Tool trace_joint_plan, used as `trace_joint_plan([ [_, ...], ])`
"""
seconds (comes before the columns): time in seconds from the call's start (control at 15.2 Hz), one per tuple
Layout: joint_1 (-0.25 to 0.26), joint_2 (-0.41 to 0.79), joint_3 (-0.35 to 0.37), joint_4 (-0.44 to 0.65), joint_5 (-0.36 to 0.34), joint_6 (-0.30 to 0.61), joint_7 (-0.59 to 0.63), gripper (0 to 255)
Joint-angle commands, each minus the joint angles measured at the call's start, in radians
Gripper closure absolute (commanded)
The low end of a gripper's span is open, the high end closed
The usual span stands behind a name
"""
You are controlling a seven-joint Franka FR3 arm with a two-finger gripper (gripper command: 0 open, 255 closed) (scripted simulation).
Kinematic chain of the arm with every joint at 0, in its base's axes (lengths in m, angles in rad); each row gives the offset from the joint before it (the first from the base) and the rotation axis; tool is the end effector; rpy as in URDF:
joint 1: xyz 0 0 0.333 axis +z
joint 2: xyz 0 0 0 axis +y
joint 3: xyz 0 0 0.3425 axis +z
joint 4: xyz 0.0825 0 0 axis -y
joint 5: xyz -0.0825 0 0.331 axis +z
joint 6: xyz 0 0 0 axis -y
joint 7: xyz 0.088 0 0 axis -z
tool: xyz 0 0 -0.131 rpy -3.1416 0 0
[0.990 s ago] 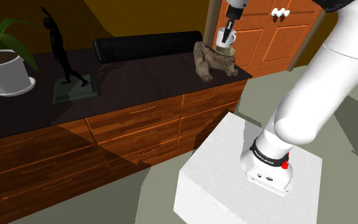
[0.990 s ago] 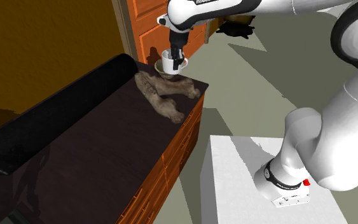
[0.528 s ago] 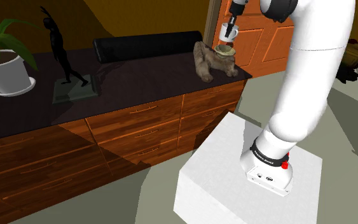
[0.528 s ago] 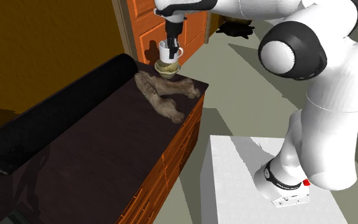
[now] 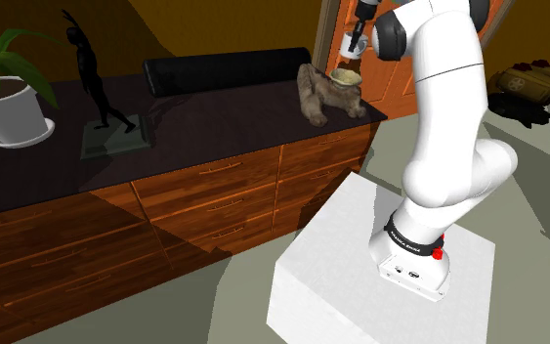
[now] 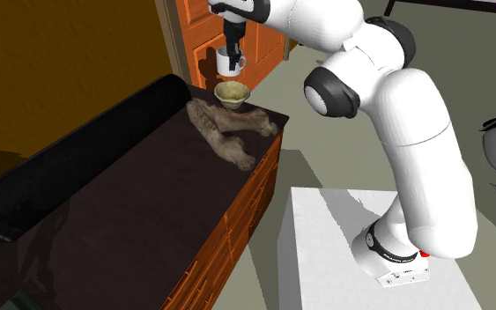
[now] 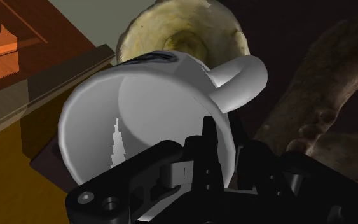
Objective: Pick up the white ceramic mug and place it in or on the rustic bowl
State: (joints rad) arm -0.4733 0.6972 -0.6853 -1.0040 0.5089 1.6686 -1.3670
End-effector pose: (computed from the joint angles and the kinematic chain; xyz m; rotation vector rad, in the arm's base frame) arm 0.4733 -0.5173 0.5053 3.0442 0.5001 0.1802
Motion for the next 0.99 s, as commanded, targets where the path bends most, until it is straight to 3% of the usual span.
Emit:
trace_joint_plan([
  [0.0,-0.006,0.011,0.003,-0.005,0.006,0.014,-0.008,255],
  [0.92,0.048,0.004,0.005,-0.195,0.015,0.179,-0.048,255],
])
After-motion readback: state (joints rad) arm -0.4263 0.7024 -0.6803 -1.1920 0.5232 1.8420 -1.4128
